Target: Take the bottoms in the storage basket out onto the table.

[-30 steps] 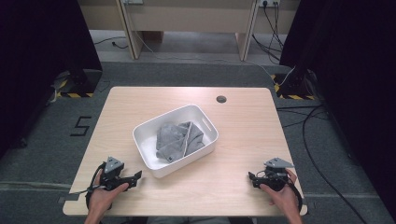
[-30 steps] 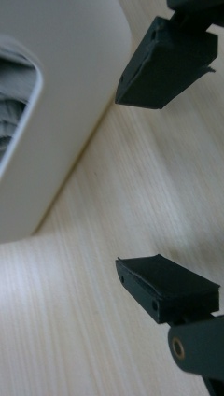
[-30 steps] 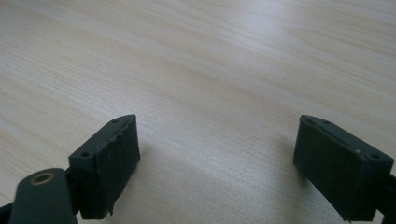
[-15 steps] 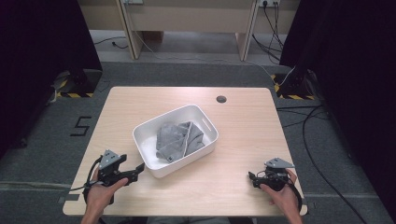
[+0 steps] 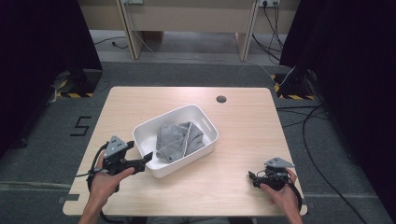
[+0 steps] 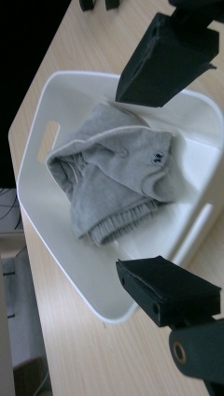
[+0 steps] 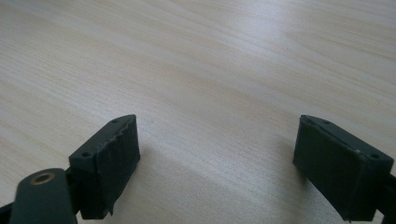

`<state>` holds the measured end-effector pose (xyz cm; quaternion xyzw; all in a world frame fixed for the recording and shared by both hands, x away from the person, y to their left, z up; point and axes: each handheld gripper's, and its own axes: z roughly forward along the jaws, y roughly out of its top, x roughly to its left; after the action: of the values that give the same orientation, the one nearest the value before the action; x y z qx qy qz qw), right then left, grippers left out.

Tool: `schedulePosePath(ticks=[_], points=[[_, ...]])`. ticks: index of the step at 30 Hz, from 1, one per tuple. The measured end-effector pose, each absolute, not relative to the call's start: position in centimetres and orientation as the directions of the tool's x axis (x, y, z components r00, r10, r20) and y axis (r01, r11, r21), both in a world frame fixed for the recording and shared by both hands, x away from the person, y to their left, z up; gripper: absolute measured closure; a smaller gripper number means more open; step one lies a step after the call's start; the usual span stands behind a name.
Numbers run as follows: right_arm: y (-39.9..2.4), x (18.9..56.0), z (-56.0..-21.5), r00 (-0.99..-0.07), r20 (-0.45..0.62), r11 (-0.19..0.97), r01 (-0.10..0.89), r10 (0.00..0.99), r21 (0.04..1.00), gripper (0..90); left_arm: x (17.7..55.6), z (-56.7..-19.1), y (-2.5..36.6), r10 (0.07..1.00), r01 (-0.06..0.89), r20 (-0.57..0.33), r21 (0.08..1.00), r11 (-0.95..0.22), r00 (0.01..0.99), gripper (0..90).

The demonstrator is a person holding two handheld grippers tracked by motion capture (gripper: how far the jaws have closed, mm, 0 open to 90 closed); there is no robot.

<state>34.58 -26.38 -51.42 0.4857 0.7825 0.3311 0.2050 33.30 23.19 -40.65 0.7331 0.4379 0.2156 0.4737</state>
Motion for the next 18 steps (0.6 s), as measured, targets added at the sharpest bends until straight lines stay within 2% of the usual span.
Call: schedulePosePath(ticks=[18], points=[[-26.4,34.7,-51.4,-0.444,-0.002,0.311,0.624,0.896,0.717,14.8,37.7,-39.1,19.7,0.800,0.413,-0.085,0.886,-0.212,0.594,14.3]])
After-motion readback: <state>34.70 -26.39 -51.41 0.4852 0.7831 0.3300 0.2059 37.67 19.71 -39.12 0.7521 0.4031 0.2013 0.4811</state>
